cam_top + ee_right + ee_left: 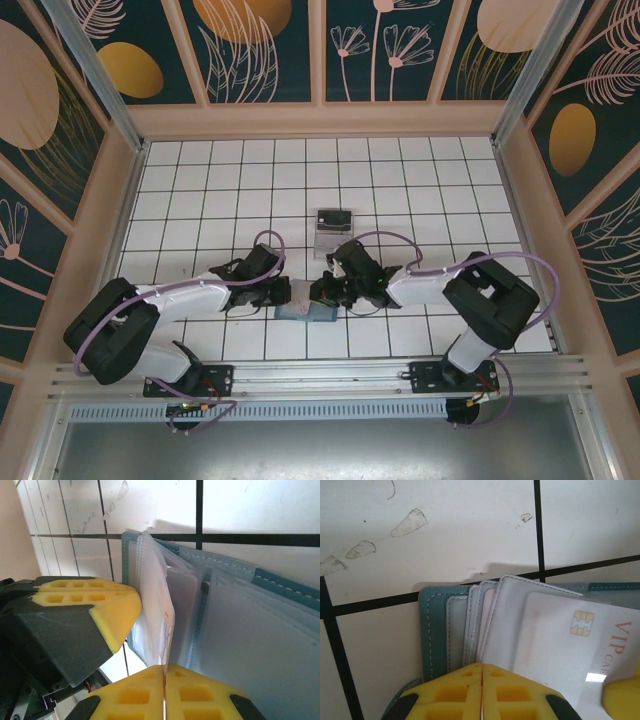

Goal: Take the credit cards out of the card holder

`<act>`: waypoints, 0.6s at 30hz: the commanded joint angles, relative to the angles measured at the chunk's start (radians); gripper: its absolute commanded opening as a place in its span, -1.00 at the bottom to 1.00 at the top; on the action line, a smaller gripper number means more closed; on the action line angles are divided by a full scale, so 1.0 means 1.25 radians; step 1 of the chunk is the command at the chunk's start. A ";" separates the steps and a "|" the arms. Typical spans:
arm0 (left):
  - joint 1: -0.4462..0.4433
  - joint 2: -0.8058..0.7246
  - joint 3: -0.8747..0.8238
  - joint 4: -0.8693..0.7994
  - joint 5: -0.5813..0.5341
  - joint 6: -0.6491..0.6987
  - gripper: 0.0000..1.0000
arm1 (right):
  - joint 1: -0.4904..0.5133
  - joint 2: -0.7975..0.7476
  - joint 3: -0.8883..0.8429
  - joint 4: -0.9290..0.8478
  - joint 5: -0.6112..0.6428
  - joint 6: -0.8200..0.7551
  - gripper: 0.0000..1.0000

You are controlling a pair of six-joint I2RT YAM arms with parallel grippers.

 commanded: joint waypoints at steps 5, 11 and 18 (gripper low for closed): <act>-0.001 0.017 -0.024 -0.095 -0.033 0.008 -0.81 | -0.012 -0.048 -0.019 -0.041 0.012 -0.007 -0.83; -0.002 0.001 -0.024 -0.097 -0.030 0.001 -0.81 | -0.024 -0.087 -0.021 -0.109 0.028 -0.038 -0.83; -0.002 -0.034 -0.024 -0.087 -0.013 -0.018 -0.79 | -0.034 -0.116 0.003 -0.233 0.054 -0.097 -0.86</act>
